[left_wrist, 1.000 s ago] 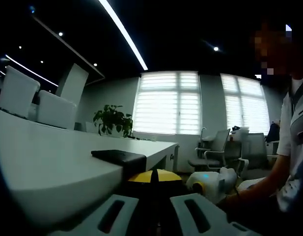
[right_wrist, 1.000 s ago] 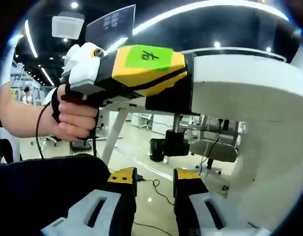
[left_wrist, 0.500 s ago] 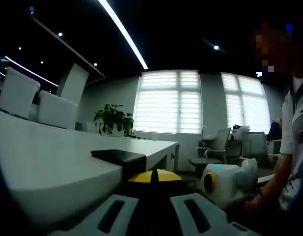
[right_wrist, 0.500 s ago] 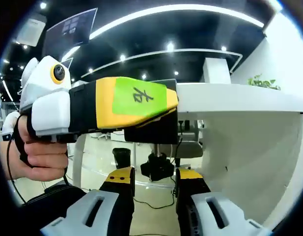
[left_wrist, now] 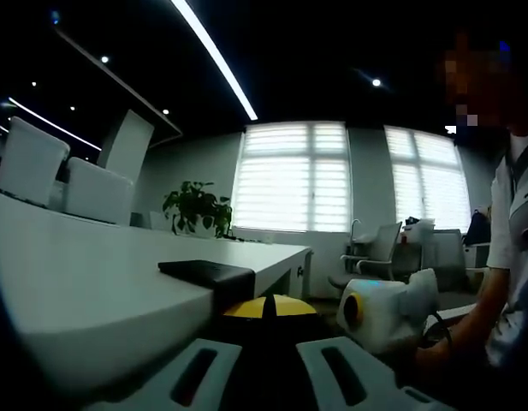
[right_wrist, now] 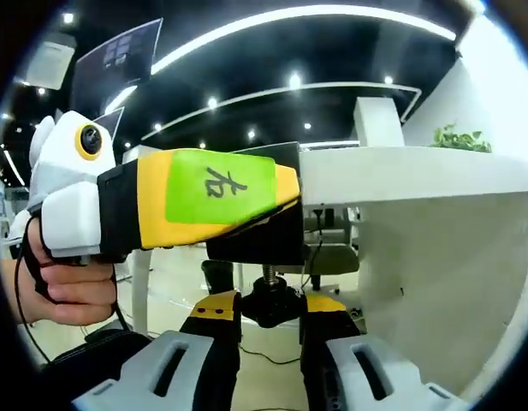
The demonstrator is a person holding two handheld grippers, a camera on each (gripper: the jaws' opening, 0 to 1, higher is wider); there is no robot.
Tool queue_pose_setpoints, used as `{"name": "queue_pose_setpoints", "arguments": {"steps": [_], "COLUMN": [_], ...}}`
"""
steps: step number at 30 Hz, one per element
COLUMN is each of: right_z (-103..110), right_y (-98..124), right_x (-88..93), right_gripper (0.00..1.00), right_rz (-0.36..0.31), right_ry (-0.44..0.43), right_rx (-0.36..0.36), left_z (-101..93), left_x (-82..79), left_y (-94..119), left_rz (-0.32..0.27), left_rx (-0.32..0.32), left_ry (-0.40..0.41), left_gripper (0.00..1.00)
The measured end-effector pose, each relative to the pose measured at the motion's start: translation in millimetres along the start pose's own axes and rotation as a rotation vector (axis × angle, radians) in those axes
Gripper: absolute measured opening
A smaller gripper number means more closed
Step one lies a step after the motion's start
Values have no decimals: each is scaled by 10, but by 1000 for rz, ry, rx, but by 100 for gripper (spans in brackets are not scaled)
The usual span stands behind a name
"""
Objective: Clamp the fixed fixture on the desktop, loosen the retaining clip, secure it to the edge of the desk, and tighten the retaining clip.
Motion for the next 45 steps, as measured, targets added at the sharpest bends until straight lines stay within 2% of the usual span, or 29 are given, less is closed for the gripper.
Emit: {"name": "queue_pose_setpoints", "arguments": {"steps": [6,10,12,15,17,19,21,22,24,25,27,31,33,36,39,41,45], "right_z": [-89,-149,-176,-199,-171,-169,-157,-117,-58,-12,0,124,147,107,76,58,63], "right_y": [-38,-73,-84,-95,-66,-20,38,73,149,188,218,248,212,143,96,57,21], "right_x": [-3,-12,-17,-26,-21,-31,-38,-44,-18,-4,15,14,22,-38,-126,-138,-89], "right_gripper": [25,25,25,25,25,27,33,37,46,48,47,46,45,44,36,30,29], "right_rz": [-15,-29,-22,-15,-16,-40,-45,-53,-39,-33,-10,-6,2,-21,-50,-40,-27], "right_ry": [10,67,80,90,79,99,87,62,13,30,87,100,95,82,72,62,51], "right_rx": [-223,-396,-450,-472,-456,-384,-274,-263,-191,-176,-99,-8,23,71,90,99,96], "left_z": [4,2,20,27,30,32,33,35,38,39,42,48,51,59,69,73,81], "left_x": [-1,1,3,2,2,1,2,2,4,6,7,5,5,4,3,2,-1], "left_y": [-1,3,0,-1,-2,-3,-3,-3,-2,-2,-2,-3,-4,-5,-2,-2,-2], "left_rz": [-4,-7,-4,-8,-9,-10,-12,-13,-13,-13,-9,-5,-3,-3,-9,-10,-9], "left_rx": [1,2,2,3,4,4,4,4,5,5,3,2,1,-3,-1,1,2], "left_ry": [3,7,5,9,10,10,8,10,12,13,10,10,8,4,10,12,11], "left_gripper": [1,1,1,1,1,1,1,1,1,1,1,1,1,1,1,1,1]}}
Point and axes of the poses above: the point that each gripper's makers call its tool centre point, and the gripper's own axes: y roughly backward along the fingers, z roughly to its left, x roughly out of its underside, the point moved 6 cm from there along y, roughly backward along the fingers, and after that the axes turned 2 degrees about x, right-handed, at the moved point
